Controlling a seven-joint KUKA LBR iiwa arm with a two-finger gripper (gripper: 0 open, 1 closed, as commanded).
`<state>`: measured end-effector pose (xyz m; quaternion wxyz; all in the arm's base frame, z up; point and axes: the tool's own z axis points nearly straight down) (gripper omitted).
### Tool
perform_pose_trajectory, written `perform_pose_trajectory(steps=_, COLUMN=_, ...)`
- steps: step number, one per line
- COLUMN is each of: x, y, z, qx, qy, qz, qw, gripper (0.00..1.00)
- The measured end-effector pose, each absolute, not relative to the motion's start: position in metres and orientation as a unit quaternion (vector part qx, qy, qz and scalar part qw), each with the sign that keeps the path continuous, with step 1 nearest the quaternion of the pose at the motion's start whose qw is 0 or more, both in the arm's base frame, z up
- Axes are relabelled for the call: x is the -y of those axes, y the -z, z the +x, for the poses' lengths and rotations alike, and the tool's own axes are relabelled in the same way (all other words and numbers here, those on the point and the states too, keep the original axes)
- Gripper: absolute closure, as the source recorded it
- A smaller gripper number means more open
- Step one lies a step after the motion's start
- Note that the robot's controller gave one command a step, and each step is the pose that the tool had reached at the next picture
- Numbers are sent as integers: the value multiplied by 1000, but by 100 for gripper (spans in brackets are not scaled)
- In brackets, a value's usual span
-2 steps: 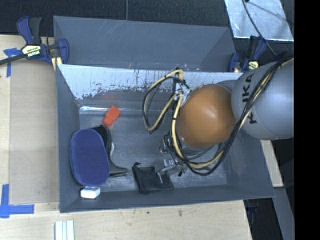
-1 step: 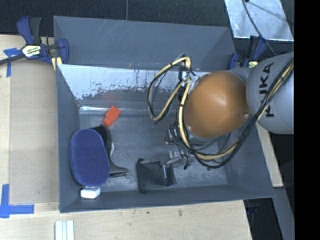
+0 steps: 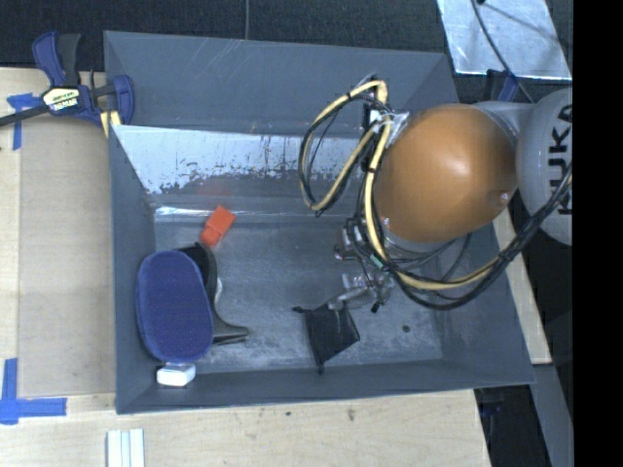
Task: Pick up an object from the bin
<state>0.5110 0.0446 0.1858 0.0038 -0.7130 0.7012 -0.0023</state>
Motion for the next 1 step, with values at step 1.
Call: perform_pose_trajectory(steps=1, x=-45, y=-200, z=512, qx=-702, qy=1, qz=-712, qw=2, gripper=100)
